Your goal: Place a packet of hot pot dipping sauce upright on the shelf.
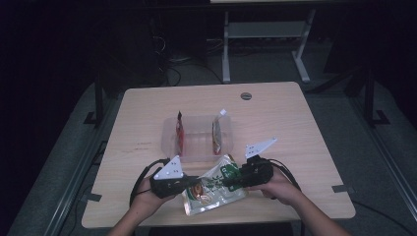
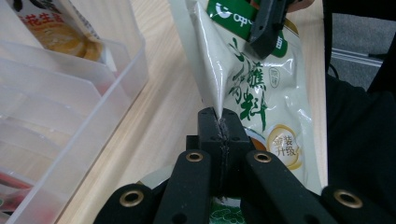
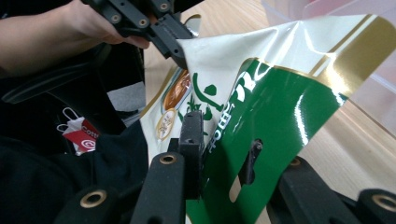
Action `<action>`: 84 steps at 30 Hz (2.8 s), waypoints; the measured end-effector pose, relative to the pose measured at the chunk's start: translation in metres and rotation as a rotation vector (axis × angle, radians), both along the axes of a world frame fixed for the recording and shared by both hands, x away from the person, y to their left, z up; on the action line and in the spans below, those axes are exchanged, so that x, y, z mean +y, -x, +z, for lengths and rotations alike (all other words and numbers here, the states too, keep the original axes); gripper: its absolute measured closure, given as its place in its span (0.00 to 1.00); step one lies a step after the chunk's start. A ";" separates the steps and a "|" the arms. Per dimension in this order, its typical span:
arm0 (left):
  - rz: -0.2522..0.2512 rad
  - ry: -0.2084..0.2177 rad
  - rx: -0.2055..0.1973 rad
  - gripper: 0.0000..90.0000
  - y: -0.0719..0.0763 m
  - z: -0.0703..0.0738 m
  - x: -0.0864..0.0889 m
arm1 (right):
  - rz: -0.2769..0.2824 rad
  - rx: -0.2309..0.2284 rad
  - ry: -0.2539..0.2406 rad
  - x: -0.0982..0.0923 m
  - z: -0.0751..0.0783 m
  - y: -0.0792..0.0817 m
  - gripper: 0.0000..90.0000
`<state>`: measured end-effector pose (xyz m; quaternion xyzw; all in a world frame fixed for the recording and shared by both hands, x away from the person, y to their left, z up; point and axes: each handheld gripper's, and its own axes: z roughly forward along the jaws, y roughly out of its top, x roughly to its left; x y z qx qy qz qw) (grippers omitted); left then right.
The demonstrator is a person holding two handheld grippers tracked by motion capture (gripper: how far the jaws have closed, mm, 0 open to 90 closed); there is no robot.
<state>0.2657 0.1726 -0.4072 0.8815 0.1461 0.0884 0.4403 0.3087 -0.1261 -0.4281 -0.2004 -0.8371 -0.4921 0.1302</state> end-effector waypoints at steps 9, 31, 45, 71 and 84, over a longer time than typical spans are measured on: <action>0.006 0.023 0.006 1.00 0.000 0.001 0.005 | 0.006 0.014 -0.028 -0.002 0.003 0.001 0.79; 0.017 0.060 0.026 0.99 -0.004 0.000 0.009 | -0.016 0.021 -0.051 -0.005 0.005 -0.001 0.99; 0.117 0.082 0.020 0.46 -0.004 0.004 0.018 | 0.030 0.003 -0.149 -0.001 0.018 0.006 1.00; 0.100 0.023 0.105 0.19 0.007 -0.004 0.021 | 0.019 -0.153 -0.293 0.020 0.069 -0.003 1.00; 0.097 0.021 0.110 0.19 0.004 -0.006 0.025 | -0.074 -0.199 -0.310 0.029 0.084 -0.029 1.00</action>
